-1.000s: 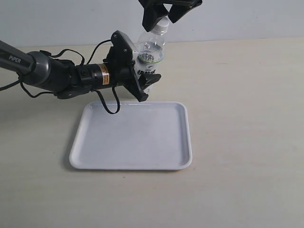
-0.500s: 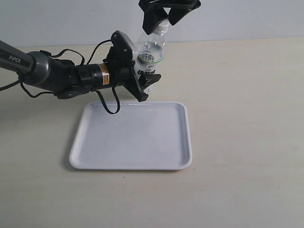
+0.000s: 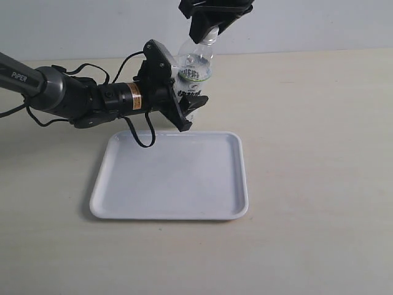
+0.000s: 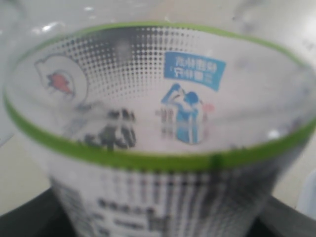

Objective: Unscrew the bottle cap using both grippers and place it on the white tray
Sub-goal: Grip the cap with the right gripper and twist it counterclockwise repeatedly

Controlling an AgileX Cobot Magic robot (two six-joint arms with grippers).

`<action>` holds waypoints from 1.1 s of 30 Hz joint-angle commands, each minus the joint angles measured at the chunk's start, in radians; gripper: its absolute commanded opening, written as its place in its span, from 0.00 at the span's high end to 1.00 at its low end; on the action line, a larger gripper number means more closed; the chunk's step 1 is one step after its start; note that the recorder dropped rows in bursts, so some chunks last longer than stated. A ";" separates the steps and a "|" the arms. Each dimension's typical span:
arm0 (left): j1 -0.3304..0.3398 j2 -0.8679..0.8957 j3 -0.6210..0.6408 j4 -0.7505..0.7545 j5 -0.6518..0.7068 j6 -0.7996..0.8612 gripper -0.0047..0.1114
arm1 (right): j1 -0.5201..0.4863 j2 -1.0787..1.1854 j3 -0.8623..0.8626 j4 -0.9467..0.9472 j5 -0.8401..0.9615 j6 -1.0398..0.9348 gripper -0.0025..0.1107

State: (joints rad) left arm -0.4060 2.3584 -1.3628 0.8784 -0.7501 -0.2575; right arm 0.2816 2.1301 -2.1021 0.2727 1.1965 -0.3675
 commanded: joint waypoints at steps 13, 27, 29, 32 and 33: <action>-0.003 -0.009 -0.001 0.001 -0.024 -0.043 0.96 | -0.003 -0.002 0.003 0.041 0.004 -0.748 0.98; -0.003 -0.009 -0.001 0.001 -0.024 -0.064 0.96 | -0.003 -0.002 0.003 0.041 -0.016 -1.286 0.98; -0.003 -0.009 -0.001 0.001 -0.024 -0.069 0.96 | -0.003 -0.002 0.003 0.047 -0.016 -1.361 0.98; -0.003 -0.009 -0.001 -0.001 -0.024 -0.069 0.96 | -0.003 -0.002 0.003 0.060 -0.016 -1.395 0.98; -0.003 -0.009 -0.001 -0.001 -0.024 -0.069 0.96 | -0.003 -0.002 0.003 0.065 -0.016 -1.395 0.98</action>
State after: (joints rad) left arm -0.4060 2.3584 -1.3628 0.8893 -0.7598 -0.2953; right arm 0.2796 2.1301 -2.1021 0.3360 1.2037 -1.7169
